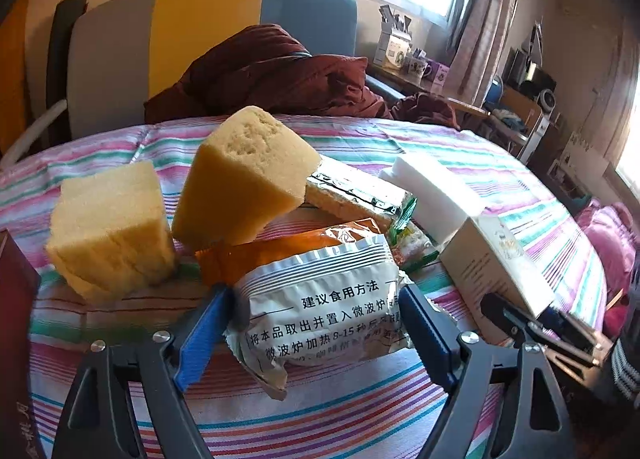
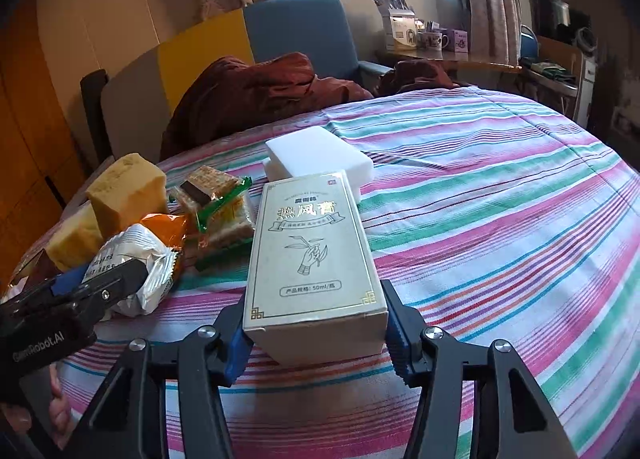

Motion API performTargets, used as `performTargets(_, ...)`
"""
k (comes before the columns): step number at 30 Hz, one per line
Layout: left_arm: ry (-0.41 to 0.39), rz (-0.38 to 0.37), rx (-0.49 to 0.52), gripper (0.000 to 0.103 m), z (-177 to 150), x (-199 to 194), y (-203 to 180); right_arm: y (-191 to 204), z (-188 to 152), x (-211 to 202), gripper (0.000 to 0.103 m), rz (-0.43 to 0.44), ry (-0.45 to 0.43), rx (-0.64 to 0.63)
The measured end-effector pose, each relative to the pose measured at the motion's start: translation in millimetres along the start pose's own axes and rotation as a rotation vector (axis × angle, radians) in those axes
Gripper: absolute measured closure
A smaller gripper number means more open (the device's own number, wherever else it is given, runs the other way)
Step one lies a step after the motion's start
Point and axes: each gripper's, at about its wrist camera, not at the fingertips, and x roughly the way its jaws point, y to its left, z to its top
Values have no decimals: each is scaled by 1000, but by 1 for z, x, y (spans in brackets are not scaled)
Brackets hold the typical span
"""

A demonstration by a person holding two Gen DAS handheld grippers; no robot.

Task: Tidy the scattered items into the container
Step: 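Grasp the white-orange snack bag with the left gripper while the right gripper grasps the white box, then lift and carry the snack bag and white box over the gold tray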

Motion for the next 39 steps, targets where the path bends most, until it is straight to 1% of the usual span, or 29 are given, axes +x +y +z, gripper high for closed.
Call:
performTargets(3, -5, -16, 20, 23, -6, -5, -1, 1, -5, -4, 46, 4, -15, 8)
performTargets(6, -21, 1, 78, 28, -18, -17, -9, 5, -12, -8, 46, 14, -22, 2)
performTargets(8, -31, 5, 94, 31, -25, -23, -10, 7, -18, -10, 47, 16, -24, -3)
performTargets(10, -36, -1, 79, 32, -30, -29, -5, 9, -22, -14, 47, 19, -33, -6)
performTargets(15, -54, -52, -1, 34, -42, -45, 13, 13, -36, -28, 48, 36, -68, 19)
performTargets(18, -69, -75, -19, 34, -50, -58, 19, 16, -42, -37, 48, 69, -72, 40)
performTargets(23, -47, -113, -50, 35, -60, -77, 26, 35, -52, -62, 49, 110, -93, 13)
performTargets(25, -35, -122, -50, 35, -66, -86, 28, 41, -54, -70, 50, 119, -87, 12)
performTargets(28, -17, -130, -51, 35, -75, -100, 32, 46, -58, -79, 50, 159, -80, 24)
performTargets(33, -9, -126, -55, 35, -88, -124, 42, 63, -67, -92, 51, 172, -80, -22)
performTargets(36, -15, -100, -42, 35, -96, -134, 45, 70, -76, -95, 51, 155, -55, -59)
performTargets(39, 3, -93, -52, 35, -100, -131, 50, 77, -88, -93, 51, 117, -24, -103)
